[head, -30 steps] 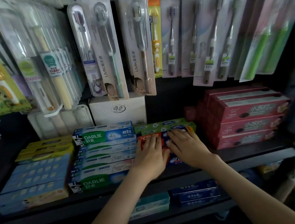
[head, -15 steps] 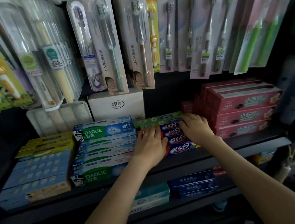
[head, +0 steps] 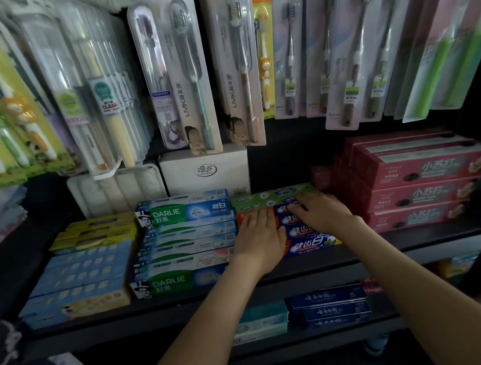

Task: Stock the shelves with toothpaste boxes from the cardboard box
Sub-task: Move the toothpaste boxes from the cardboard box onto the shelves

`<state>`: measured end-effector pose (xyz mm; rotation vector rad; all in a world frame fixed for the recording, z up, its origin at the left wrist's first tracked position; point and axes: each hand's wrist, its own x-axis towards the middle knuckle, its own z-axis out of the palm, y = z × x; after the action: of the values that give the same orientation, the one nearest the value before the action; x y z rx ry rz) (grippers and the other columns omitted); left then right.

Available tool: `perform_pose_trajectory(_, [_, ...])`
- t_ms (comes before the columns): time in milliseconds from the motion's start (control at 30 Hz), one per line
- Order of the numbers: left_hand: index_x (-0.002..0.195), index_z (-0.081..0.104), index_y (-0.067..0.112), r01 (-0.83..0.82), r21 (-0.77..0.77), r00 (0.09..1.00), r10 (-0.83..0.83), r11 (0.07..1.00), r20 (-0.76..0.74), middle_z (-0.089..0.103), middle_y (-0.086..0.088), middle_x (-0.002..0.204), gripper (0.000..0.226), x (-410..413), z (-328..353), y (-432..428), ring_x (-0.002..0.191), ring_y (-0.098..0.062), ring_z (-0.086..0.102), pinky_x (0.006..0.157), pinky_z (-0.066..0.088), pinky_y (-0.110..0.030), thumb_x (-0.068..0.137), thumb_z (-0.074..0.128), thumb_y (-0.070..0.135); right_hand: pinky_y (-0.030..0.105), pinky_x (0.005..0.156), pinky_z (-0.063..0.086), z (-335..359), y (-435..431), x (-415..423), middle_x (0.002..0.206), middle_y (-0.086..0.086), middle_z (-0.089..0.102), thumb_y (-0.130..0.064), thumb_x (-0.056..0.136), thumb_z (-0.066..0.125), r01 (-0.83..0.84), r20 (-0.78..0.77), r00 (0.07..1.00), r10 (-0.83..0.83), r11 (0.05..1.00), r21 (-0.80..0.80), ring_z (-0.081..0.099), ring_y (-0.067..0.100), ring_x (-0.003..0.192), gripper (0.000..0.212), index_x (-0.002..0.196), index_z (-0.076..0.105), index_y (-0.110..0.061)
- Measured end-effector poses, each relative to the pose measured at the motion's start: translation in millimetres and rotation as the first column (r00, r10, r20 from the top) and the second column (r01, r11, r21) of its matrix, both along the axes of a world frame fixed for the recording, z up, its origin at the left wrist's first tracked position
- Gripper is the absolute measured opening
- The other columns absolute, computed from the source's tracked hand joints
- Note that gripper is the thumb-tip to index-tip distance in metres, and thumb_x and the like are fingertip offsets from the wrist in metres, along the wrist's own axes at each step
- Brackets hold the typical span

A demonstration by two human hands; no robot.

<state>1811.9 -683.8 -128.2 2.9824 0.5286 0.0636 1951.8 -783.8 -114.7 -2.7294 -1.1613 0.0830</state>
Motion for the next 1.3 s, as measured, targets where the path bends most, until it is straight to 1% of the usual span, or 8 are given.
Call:
perform_pose_trajectory(367, [0.152,0.004,0.004,0.004,0.001,1.0,-0.004,1.0,0.021,0.004,-0.012,0.16,0.06,0,2,1,0.147,-0.022,0.002,0.118,-0.004,-0.033,0.104,0.014,0.038,0.041,0.117,0.013,-7,2,0,0.154,0.0,0.03,-0.046,0.101,0.026,-0.008,0.075,0.997,0.009,1.0,-0.007,0.025,0.018,0.141,0.053,0.147,0.032,-0.021])
perform_pose_trajectory(533, [0.142,0.038,0.005,0.036,0.003,0.954,-0.035,0.999,0.296,0.036,-0.013,0.149,0.079,-29,7,-3,0.138,-0.025,0.03,0.118,0.01,-0.036,0.091,-0.003,0.048,0.037,0.116,0.011,-2,0,-27,0.152,0.001,0.032,-0.039,0.101,0.03,-0.028,0.129,0.992,0.005,0.983,0.184,0.024,0.018,0.141,0.05,0.147,0.032,-0.018])
perform_pose_trajectory(633, [0.136,0.046,0.006,-0.011,0.024,0.927,0.001,1.0,0.374,0.042,-0.013,0.143,0.06,-51,11,10,0.132,-0.028,0.039,0.116,0.022,-0.041,0.099,0.013,0.038,0.035,0.114,0.011,10,8,-54,0.153,0.002,0.03,-0.033,0.101,0.036,-0.078,0.128,0.991,0.051,0.972,0.222,0.023,0.018,0.141,0.051,0.148,0.028,-0.017])
perform_pose_trajectory(700, [0.141,0.04,0.006,-0.041,0.022,0.941,0.031,0.999,0.338,0.033,-0.014,0.15,0.046,-70,12,19,0.139,-0.029,0.028,0.118,0.015,-0.043,0.102,0.028,0.029,0.034,0.114,0.01,14,13,-76,0.154,0.001,0.029,-0.029,0.1,0.039,-0.137,0.146,0.984,0.106,0.964,0.228,0.021,0.017,0.142,0.051,0.149,0.028,-0.018])
perform_pose_trajectory(800, [0.143,0.036,0.008,-0.033,0.056,0.953,0.015,0.998,0.303,0.029,-0.013,0.152,0.046,-99,11,22,0.143,-0.027,0.021,0.119,0.01,-0.043,0.102,0.034,0.027,0.034,0.112,0.014,12,11,-113,0.15,0.002,0.035,-0.024,0.099,0.043,-0.2,0.193,0.97,0.151,0.943,0.267,0.026,0.019,0.14,0.048,0.145,0.034,-0.016])
perform_pose_trajectory(933, [0.134,0.048,0.005,0.108,0.062,0.918,-0.124,0.992,0.377,0.048,-0.012,0.138,0.041,-121,5,-6,0.129,-0.028,0.043,0.112,0.03,-0.041,0.096,0.049,0.021,0.041,0.098,0.036,-4,-16,-151,0.124,0.01,0.057,-0.017,0.094,0.051,-0.191,0.271,0.958,0.088,0.905,0.381,0.049,0.031,0.117,0.037,0.129,0.054,-0.007])
perform_pose_trajectory(1100, [0.116,0.061,0.001,0.407,-0.056,0.799,-0.325,0.912,0.507,0.064,-0.014,0.114,0.036,-115,-26,-82,0.104,-0.028,0.062,0.087,0.052,-0.038,0.084,0.057,0.014,0.035,0.08,0.044,-34,-104,-182,0.095,0.005,0.06,-0.016,0.089,0.05,-0.065,0.249,0.966,-0.064,0.875,0.479,0.052,0.024,0.092,0.017,0.101,0.061,-0.009])
perform_pose_trajectory(1300, [0.137,0.046,0.012,0.612,-0.245,0.788,-0.551,0.752,0.275,0.048,-0.002,0.136,0.041,-105,-84,-210,0.119,-0.02,0.05,0.094,0.046,-0.034,0.1,0.043,0.029,0.034,0.079,0.045,-95,-261,-225,0.093,0.003,0.061,-0.031,0.088,0.043,0.31,0.117,0.921,-0.373,0.88,0.361,0.052,0.023,0.089,0.032,0.104,0.062,-0.011])
